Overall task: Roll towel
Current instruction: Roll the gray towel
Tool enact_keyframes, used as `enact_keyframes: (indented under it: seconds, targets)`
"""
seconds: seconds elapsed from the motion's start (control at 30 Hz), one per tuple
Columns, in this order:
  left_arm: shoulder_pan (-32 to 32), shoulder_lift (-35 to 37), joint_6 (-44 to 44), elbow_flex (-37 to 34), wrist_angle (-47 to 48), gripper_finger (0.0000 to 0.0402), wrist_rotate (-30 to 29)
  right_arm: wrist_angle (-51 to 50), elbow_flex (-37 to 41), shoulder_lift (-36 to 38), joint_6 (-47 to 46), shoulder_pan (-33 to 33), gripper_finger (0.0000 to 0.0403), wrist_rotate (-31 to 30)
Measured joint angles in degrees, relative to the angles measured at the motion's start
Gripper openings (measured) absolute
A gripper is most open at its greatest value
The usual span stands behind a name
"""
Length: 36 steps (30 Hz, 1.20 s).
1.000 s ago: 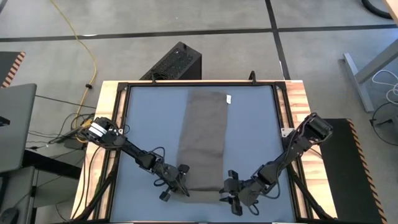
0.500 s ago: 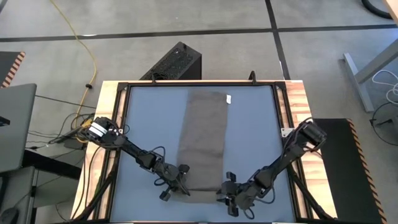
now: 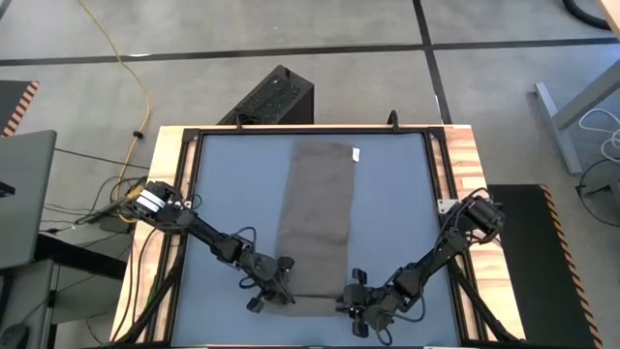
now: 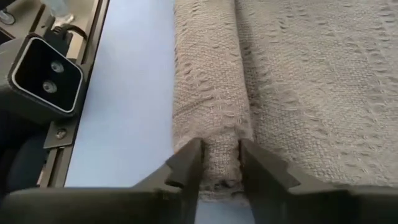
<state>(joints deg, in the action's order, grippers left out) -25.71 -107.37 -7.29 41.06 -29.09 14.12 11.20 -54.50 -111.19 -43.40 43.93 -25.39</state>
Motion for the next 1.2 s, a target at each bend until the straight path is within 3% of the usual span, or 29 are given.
enact_keyframes:
  seconds: [0.23,0.47,0.87,1.2]
  targets:
    - [0.5,5.7,0.8,-0.1,3.4,0.0071,0.4,0.0,0.0,-0.1,-1.9,0.1,0.0026,2.2]
    - [0.6,8.0,1.4,-0.1,3.3,0.0071,0.2,0.2,0.2,-0.1,-17.8,-0.8,0.0030,6.2]
    - [-0.1,7.9,1.8,0.0,2.8,0.0071,0.0,2.7,0.9,-0.2,-32.7,-1.0,0.0030,8.8]
    - [-4.5,6.1,4.9,0.1,1.1,0.0071,-7.5,2.7,1.4,0.0,-34.4,-1.0,0.0032,8.8]
